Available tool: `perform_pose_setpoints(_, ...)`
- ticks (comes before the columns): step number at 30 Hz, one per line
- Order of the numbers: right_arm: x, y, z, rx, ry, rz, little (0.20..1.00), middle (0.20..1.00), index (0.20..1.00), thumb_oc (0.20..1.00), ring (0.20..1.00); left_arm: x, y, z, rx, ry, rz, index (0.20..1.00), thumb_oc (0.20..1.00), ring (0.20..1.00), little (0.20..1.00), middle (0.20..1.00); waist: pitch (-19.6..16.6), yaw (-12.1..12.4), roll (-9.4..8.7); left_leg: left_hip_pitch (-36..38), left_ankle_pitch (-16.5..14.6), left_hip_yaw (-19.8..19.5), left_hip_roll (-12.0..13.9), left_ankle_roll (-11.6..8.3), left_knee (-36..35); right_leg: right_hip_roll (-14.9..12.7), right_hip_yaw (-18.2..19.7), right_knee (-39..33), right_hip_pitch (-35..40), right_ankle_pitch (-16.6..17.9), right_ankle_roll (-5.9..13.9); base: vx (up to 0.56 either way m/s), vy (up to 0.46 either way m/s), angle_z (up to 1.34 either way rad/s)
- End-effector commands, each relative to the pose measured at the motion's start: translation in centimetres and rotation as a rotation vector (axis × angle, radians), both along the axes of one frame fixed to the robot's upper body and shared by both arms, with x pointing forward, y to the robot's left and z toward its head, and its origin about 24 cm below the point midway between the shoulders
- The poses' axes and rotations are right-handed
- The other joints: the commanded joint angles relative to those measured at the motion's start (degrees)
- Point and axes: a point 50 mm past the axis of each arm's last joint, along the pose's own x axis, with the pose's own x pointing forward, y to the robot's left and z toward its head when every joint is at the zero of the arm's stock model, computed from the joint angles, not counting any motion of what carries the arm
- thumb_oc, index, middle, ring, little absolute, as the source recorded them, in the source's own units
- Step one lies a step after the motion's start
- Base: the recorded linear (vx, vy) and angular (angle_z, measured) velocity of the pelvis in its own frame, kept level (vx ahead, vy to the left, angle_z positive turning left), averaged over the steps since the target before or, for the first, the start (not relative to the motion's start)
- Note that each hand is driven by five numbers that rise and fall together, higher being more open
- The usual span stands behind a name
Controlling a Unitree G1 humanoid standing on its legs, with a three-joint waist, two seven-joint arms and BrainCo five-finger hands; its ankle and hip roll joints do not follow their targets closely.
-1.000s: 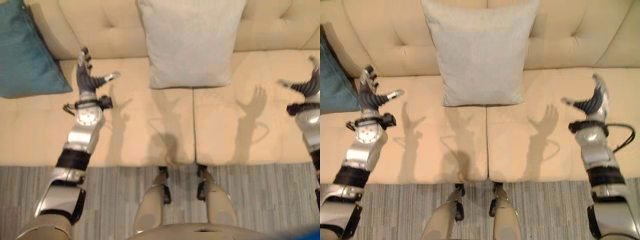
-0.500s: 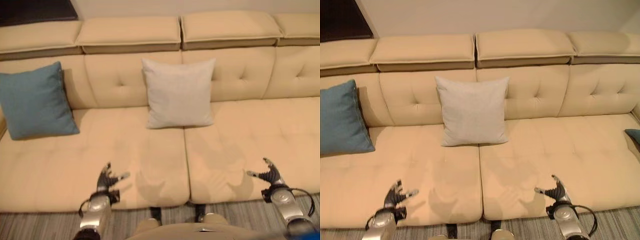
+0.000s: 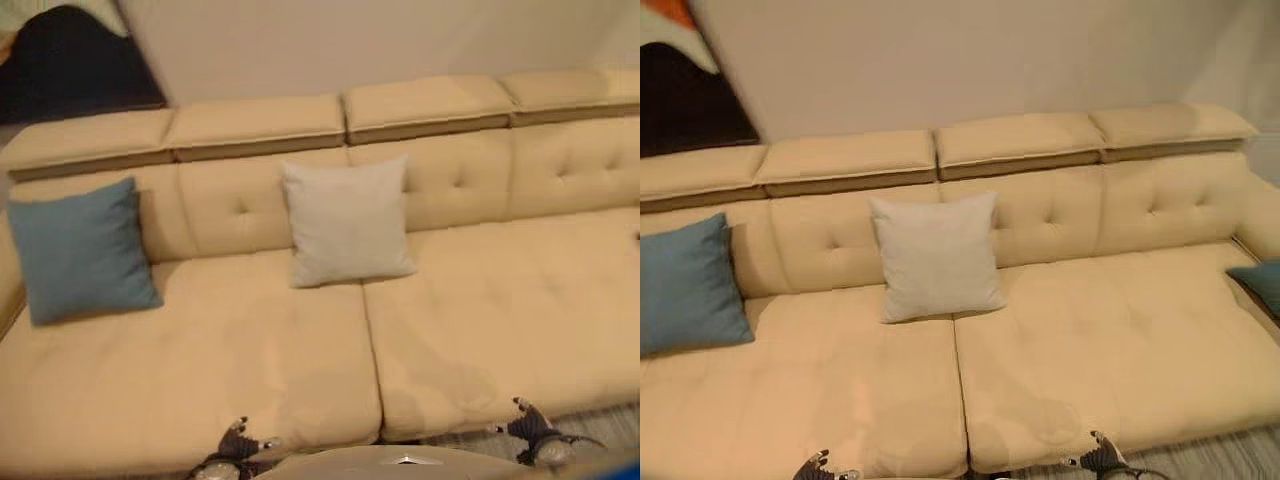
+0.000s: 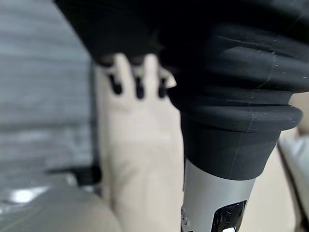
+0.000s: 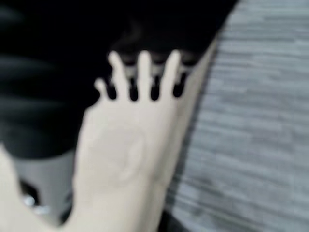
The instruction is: Pick up all the scattered cushions and arrange them neatly on the sofa.
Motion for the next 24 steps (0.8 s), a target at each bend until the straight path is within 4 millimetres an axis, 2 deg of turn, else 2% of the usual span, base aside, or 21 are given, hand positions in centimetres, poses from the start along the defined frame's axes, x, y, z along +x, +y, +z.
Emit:
perform_pose_setpoints(1,2.5,0.2,0.6,-0.003,-0.055,0.004,1.0,1.0,1.0,1.0,1.0,3.3,1.0,1.2,0.05,-0.1,-0.045,1.0,1.0,1.0,1.0,1.0,2.3,0.1,-2.31,0.9,-2.6,2.0,-1.7,-1.41,4.3,-0.6,0.0,5.0,-2.0,-2.7,6.11,-0.17,0.186,-0.26)
perform_pose_setpoints(4,3.3,1.3,0.4,0.018,-0.058,0.023,1.0,1.0,1.0,1.0,1.0,4.4,1.2,1.5,0.069,-0.118,-0.078,1.0,1.0,1.0,1.0,1.0,3.4,0.3,-3.05,0.8,-2.1,4.3,-3.3,0.17,1.9,-2.0,2.1,4.1,-5.8,1.7,8.87,-0.22,0.186,-0.67)
perform_pose_setpoints(5,3.3,1.3,0.4,0.018,-0.059,0.023,1.0,1.0,1.0,1.0,1.0,4.4,1.2,1.5,0.069,-0.119,-0.078,1.0,1.0,1.0,1.0,1.0,3.5,0.4,-3.06,0.8,-2.1,4.4,-3.3,0.17,1.9,-2.0,2.1,4.1,-5.8,1.7,8.87,-0.31,0.136,-1.41)
perform_pose_setpoints(6,3.7,1.9,0.3,0.027,-0.062,0.035,1.0,1.0,1.0,1.0,1.0,4.8,1.6,1.7,0.084,-0.119,-0.095,1.0,1.0,1.0,1.0,1.0,4.7,1.0,-3.23,0.0,-1.6,5.9,-3.2,0.72,2.2,-2.4,0.0,5.3,-7.7,2.2,9.09,-0.18,0.051,-1.19)
perform_pose_setpoints(7,3.7,1.9,0.3,0.027,-0.062,0.035,1.0,1.0,1.0,1.0,1.0,4.8,1.6,1.7,0.084,-0.12,-0.095,1.0,1.0,1.0,1.0,1.0,4.8,1.1,-3.22,0.0,-1.7,6.0,-3.2,0.72,2.3,-2.4,0.0,5.4,-7.8,2.1,9.09,-0.28,0.075,-1.09)
perform_pose_setpoints(8,3.8,1.9,0.4,0.026,-0.066,0.032,1.0,1.0,1.0,1.0,1.0,5.0,1.7,1.8,0.092,-0.123,-0.1,1.0,1.0,1.0,1.0,1.0,5.5,2.0,-2.85,-0.4,-1.6,7.4,-2.6,0.94,2.8,-3.0,-4.6,8.2,-7.8,0.4,8.39,-0.17,0.06,-0.81)
perform_pose_setpoints(10,3.6,1.8,0.3,0.033,-0.065,0.02,1.0,1.0,1.0,1.0,1.0,4.6,1.8,1.7,0.092,-0.107,-0.109,1.0,1.0,1.0,1.0,1.0,5.9,2.6,-2.38,-1.0,-1.1,9.3,-2.0,1.33,3.2,-4.3,-9.4,12.3,-6.4,-2.7,7.0,-0.21,0.081,-0.87)
perform_pose_setpoints(13,2.8,1.5,0.1,0.033,-0.047,-0.017,1.0,1.0,1.0,1.0,1.0,4.4,1.9,1.5,0.081,-0.089,-0.108,1.0,1.0,1.0,1.0,1.0,5.2,2.6,-2.29,-1.2,-0.3,10.8,-1.2,1.86,2.5,-3.3,-9.8,16.6,-4.2,-6.4,5.77,-0.15,0.014,-0.58)
perform_pose_setpoints(14,2.6,1.5,0.0,0.038,-0.04,-0.027,1.0,1.0,1.0,1.0,1.0,4.2,1.9,1.5,0.077,-0.084,-0.103,1.0,1.0,1.0,1.0,1.0,4.7,2.8,-2.36,-1.5,0.0,11.3,-1.1,1.85,2.4,-3.3,-10.3,16.1,-3.2,-7.0,5.58,-0.15,-0.045,-0.38)
perform_pose_setpoints(17,1.9,1.7,-0.4,0.054,-0.022,-0.058,1.0,1.0,1.0,1.0,1.0,3.8,1.9,1.2,0.068,-0.062,-0.086,1.0,1.0,1.0,1.0,1.0,3.6,4.3,-2.61,-2.5,0.2,14.0,-0.1,1.48,3.1,-4.1,-14.4,15.4,1.3,-9.4,5.8,-0.15,-0.096,-0.57)
perform_pose_setpoints(19,2.4,2.1,-0.3,0.069,-0.04,-0.066,1.0,1.0,1.0,1.0,1.0,3.9,1.9,1.3,0.067,-0.063,-0.078,1.0,1.0,1.0,1.0,1.0,3.3,4.8,-3.25,-3.6,1.4,16.0,0.6,0.54,3.3,-3.6,-15.7,11.1,2.7,-8.7,6.05,-0.11,-0.175,-0.53)
perform_pose_setpoints(20,2.3,2.1,-0.4,0.074,-0.043,-0.085,1.0,1.0,1.0,1.0,1.0,4.0,1.6,1.2,0.064,-0.062,-0.09,1.0,1.0,1.0,1.0,1.0,3.6,4.1,-3.39,-3.9,1.8,16.8,1.5,-0.36,4.2,-2.2,-13.9,8.0,3.6,-8.9,5.76,-0.07,-0.182,-0.42)
perform_pose_setpoints(24,1.6,1.9,-0.5,0.086,-0.041,-0.126,1.0,1.0,1.0,1.0,1.0,4.4,0.9,1.1,0.043,-0.066,-0.112,1.0,1.0,1.0,1.0,1.0,3.6,3.0,-3.2,-3.9,2.0,17.6,2.4,-1.39,5.7,-1.2,-13.5,5.8,4.4,-8.6,5.29,-0.03,-0.137,-0.52)
